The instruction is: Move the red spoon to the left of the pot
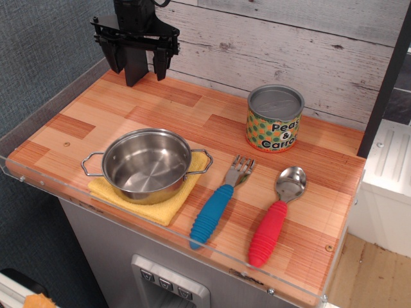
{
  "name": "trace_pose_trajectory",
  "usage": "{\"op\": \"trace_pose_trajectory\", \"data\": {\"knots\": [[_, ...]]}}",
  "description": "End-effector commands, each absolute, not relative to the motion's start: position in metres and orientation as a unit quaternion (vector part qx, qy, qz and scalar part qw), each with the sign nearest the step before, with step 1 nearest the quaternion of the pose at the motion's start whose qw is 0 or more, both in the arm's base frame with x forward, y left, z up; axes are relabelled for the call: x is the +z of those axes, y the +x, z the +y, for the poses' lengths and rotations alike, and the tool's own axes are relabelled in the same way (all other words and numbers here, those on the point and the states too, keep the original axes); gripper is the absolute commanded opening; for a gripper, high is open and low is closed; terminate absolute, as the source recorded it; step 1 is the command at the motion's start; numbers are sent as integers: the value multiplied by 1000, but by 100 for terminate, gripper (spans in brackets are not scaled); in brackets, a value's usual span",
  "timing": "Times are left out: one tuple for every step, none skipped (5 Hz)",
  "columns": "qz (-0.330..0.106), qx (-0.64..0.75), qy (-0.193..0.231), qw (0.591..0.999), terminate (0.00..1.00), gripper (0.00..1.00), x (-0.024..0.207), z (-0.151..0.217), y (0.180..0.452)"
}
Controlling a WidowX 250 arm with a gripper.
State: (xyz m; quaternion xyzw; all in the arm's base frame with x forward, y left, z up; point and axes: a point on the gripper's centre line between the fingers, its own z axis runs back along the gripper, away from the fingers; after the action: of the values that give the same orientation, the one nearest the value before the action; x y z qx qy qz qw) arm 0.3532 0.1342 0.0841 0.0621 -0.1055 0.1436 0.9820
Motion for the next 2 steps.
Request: {"op": "trace_pose_trajectory", "data": {"knots": [[-105, 144, 62, 982, 0, 100, 84, 134, 353], [-104, 143, 66, 982, 0, 100, 93, 127, 344]]}}
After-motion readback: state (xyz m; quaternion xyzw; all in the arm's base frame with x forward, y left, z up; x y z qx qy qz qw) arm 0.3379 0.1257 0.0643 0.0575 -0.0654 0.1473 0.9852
